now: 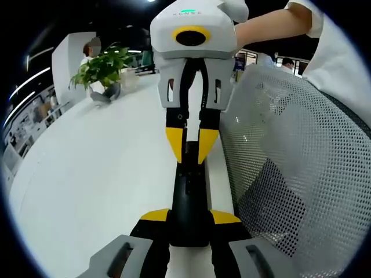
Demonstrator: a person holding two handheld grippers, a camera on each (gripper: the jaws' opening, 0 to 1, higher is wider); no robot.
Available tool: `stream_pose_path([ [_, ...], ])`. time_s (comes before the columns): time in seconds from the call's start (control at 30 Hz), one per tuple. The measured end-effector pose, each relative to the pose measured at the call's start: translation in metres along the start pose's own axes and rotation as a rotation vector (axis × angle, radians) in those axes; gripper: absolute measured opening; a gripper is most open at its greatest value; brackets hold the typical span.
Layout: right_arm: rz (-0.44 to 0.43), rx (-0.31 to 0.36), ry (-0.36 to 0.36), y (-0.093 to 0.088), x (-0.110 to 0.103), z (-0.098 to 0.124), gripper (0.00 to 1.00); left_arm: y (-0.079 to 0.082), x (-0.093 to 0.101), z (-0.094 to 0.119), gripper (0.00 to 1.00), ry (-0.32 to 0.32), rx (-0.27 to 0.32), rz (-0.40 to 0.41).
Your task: Press the specified remote control buttons in sequence, fully releasing each button before pressing the next.
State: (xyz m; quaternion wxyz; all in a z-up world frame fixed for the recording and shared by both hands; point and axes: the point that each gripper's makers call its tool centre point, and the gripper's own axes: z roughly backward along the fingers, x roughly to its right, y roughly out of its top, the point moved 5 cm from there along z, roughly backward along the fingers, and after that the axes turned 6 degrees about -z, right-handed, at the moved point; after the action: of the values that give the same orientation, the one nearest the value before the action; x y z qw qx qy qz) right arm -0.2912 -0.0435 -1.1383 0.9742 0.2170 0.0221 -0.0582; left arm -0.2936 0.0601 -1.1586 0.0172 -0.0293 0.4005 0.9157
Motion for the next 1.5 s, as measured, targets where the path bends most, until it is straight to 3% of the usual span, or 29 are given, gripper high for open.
stream_pose_path([
  [0.23, -0.003, -0.024, 0.029, 0.0016, 0.0028, -0.0016, 0.08, -0.0001, 0.0001, 0.0, 0.25, 0.0, 0.0, -0.001],
  [0.5, 0.09, -0.147, 0.075, 0.0067, 0.0034, -0.0036, 0.07, 0.0001, 0.0006, 0.0, 0.25, -0.001, -0.002, -0.002],
  [0.57, 0.102, -0.15, 0.072, 0.0071, 0.0018, -0.0041, 0.07, 0.0001, 0.0006, -0.0001, 0.25, 0.0, -0.002, -0.002],
  [1.13, 0.045, -0.063, 0.043, 0.0009, 0.0022, -0.0013, 0.08, 0.0005, 0.0008, -0.0003, 0.25, 0.005, -0.003, 0.004],
  [1.5, 0.034, -0.053, 0.027, 0.0015, 0.0013, -0.0016, 0.08, 0.0012, 0.0013, 0.0005, 0.25, 0.007, -0.008, 0.003],
])
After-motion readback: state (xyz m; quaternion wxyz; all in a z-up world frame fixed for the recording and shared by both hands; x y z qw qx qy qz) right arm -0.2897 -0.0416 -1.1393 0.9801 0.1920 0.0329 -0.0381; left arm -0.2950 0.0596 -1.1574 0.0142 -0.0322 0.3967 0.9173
